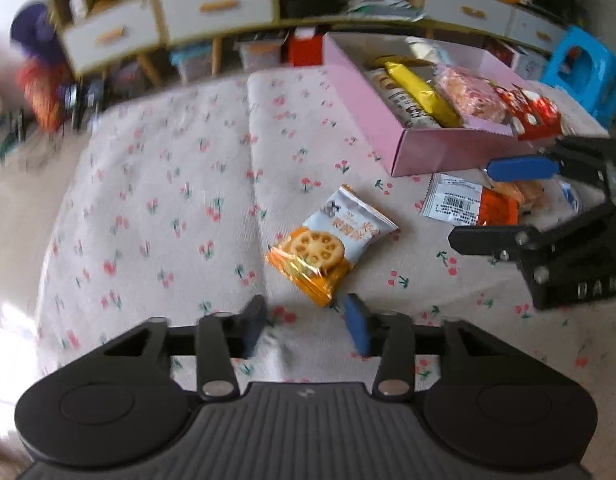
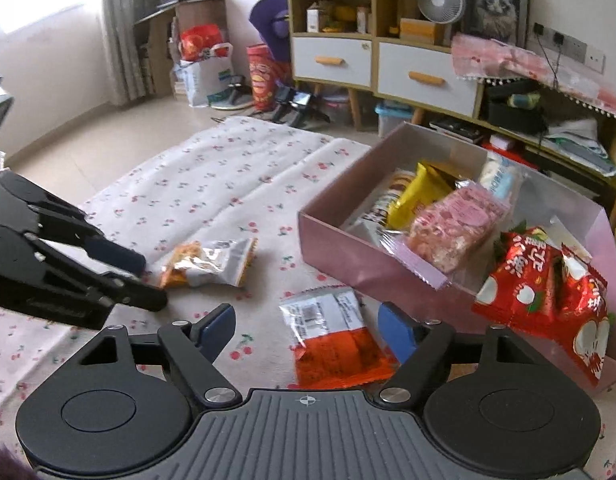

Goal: Organize snacks
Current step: 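Grasp the orange lotus biscuit pack with the left tool while the right tool grasps the white-and-orange pack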

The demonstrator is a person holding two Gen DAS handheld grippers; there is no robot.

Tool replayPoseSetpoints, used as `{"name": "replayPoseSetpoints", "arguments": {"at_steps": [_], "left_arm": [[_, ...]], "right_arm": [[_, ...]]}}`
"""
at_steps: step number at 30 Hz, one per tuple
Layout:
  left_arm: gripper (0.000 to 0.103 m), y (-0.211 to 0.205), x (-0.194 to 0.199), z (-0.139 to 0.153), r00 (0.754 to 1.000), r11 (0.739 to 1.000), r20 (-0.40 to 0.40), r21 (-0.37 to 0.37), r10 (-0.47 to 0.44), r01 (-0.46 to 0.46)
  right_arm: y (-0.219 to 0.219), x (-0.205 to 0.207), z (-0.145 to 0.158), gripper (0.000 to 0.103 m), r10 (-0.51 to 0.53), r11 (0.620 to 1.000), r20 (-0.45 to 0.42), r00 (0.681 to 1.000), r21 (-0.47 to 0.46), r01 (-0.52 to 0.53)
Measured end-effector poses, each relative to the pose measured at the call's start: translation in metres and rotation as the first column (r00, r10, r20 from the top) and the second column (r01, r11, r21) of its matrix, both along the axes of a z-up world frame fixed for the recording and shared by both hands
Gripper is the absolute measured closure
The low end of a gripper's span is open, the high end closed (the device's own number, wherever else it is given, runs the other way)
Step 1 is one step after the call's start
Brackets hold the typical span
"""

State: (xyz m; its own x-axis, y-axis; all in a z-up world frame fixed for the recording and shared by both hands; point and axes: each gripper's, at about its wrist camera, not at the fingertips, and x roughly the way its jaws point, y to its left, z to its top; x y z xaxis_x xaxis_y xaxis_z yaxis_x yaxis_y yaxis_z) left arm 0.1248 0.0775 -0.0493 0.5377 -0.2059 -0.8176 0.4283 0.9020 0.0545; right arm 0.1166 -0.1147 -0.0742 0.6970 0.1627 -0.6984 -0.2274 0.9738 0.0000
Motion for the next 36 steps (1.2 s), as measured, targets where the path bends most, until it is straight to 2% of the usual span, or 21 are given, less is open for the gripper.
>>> {"name": "replayPoseSetpoints", "arguments": {"at_steps": [3, 5, 8, 10, 11, 12, 14, 21, 23, 27, 29, 36], "left_arm": [[0.041, -0.002, -0.003, -0.007, 0.993, 0.997, 0.095, 0.025, -0.076, 0.074], [0.036, 0.001, 0.000, -0.010, 0.991, 0.997, 0.110, -0.017, -0.076, 0.079], [0.030, 0.005, 0.009, -0.013, 0.994, 0.996, 0.104, -0.076, -0.034, 0.042], [0.031, 0.006, 0.014, -0.015, 0.995, 0.994, 0.100, -0.107, 0.001, 0.009], [0.034, 0.005, 0.016, -0.015, 0.996, 0.993, 0.093, -0.116, 0.009, 0.002], [0.040, 0.003, 0.016, -0.014, 0.996, 0.993, 0.089, -0.119, 0.008, 0.003], [0.050, -0.003, 0.015, -0.011, 0.997, 0.993, 0.075, -0.113, -0.018, 0.027], [0.052, -0.011, 0.008, -0.004, 0.995, 0.993, -0.024, -0.071, -0.095, 0.093], [0.050, -0.011, 0.005, -0.003, 0.992, 0.990, -0.040, -0.075, -0.121, 0.118], [0.040, -0.013, 0.002, -0.007, 0.990, 0.988, -0.018, -0.079, -0.137, 0.135], [0.040, -0.015, 0.002, -0.008, 0.991, 0.988, -0.001, -0.075, -0.134, 0.134], [0.044, -0.019, 0.006, -0.008, 0.996, 0.992, 0.016, -0.089, -0.092, 0.093]], "right_arm": [[-0.002, 0.002, -0.006, 0.029, -0.016, 1.000, -0.019, 1.000, -0.015, 0.015], [-0.002, 0.003, -0.011, 0.037, -0.019, 0.999, -0.033, 0.999, -0.030, 0.018], [-0.001, 0.003, -0.014, 0.038, -0.019, 0.999, -0.031, 0.999, -0.042, 0.018], [-0.001, 0.003, -0.013, 0.045, -0.022, 0.999, -0.035, 0.999, -0.046, 0.020], [-0.002, 0.003, -0.012, 0.052, -0.027, 0.999, -0.038, 0.999, -0.044, 0.025], [-0.003, 0.003, -0.011, 0.055, -0.037, 0.998, -0.044, 0.998, -0.048, 0.035], [-0.004, 0.003, -0.009, 0.056, -0.046, 0.998, -0.062, 0.997, -0.039, 0.043], [-0.008, -0.005, -0.002, 0.057, -0.045, 0.999, -0.132, 0.990, -0.033, 0.041], [-0.009, -0.008, 0.000, 0.054, -0.034, 0.999, -0.150, 0.988, -0.019, 0.031], [-0.009, -0.014, -0.002, 0.053, -0.025, 0.999, -0.136, 0.990, -0.039, 0.019], [-0.009, -0.015, -0.004, 0.049, -0.021, 0.999, -0.125, 0.992, -0.051, 0.015], [-0.010, -0.017, -0.005, 0.049, -0.019, 0.999, -0.112, 0.994, -0.050, 0.013]]}}
